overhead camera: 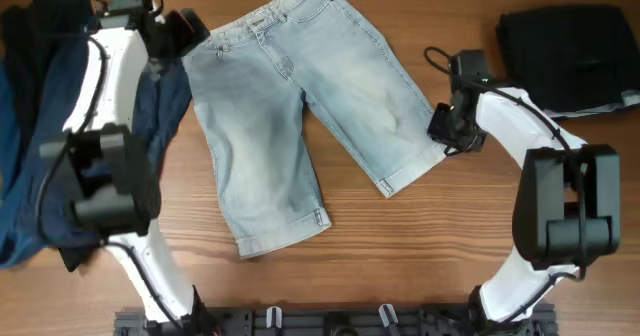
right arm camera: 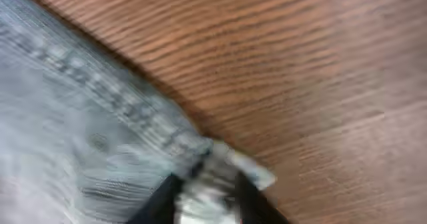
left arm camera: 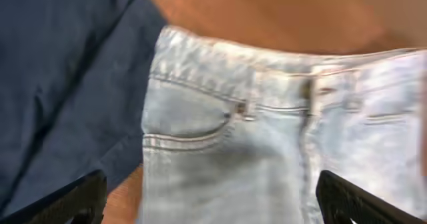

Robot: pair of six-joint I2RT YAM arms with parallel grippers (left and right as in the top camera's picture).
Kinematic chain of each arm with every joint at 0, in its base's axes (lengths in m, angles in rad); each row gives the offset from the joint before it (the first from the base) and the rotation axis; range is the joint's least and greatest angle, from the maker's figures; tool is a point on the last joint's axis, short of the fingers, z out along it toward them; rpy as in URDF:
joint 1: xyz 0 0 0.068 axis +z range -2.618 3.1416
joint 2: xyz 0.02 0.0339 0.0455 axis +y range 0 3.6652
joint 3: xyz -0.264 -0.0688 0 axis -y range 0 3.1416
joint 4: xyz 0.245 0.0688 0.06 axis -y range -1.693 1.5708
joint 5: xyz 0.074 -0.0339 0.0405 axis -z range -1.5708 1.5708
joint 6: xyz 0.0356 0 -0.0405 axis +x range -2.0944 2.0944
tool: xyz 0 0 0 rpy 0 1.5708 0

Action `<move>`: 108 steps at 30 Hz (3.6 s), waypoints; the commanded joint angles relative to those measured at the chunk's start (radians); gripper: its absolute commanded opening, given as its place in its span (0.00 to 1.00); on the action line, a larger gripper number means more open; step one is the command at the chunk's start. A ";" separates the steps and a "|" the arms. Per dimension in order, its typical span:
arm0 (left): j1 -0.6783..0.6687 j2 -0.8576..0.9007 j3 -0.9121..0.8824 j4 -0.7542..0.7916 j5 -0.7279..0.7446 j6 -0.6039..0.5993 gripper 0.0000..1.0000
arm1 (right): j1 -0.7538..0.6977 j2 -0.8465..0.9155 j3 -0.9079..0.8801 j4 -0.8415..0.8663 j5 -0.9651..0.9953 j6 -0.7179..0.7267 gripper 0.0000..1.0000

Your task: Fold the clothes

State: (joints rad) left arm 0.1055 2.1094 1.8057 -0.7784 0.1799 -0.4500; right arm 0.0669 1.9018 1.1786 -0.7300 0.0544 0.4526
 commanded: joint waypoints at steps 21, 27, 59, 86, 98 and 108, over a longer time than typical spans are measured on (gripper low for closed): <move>-0.113 -0.200 0.001 0.033 0.001 0.106 0.99 | -0.171 0.497 0.375 0.650 -0.025 -0.095 0.04; -0.113 -0.200 0.001 0.068 -0.045 0.135 1.00 | -0.198 0.496 0.669 0.338 -0.057 -0.207 0.66; 0.180 -0.421 0.001 -0.078 0.006 0.237 1.00 | 0.423 -0.202 -0.171 -0.066 -0.362 -0.269 0.79; 0.180 -0.420 0.001 -0.095 0.006 0.237 1.00 | 0.230 -0.202 -0.294 0.042 -0.241 0.074 0.04; 0.133 -0.339 0.001 -0.111 0.013 0.238 1.00 | -0.227 -0.202 -0.200 0.180 -0.272 -0.163 0.04; 0.125 -0.245 0.001 -0.229 0.013 0.346 1.00 | -0.244 -0.202 -0.066 0.134 -0.370 -0.278 0.88</move>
State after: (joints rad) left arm 0.2310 1.8488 1.8057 -0.9661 0.1837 -0.1741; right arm -0.1741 1.7000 1.0595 -0.5339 -0.2203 0.2180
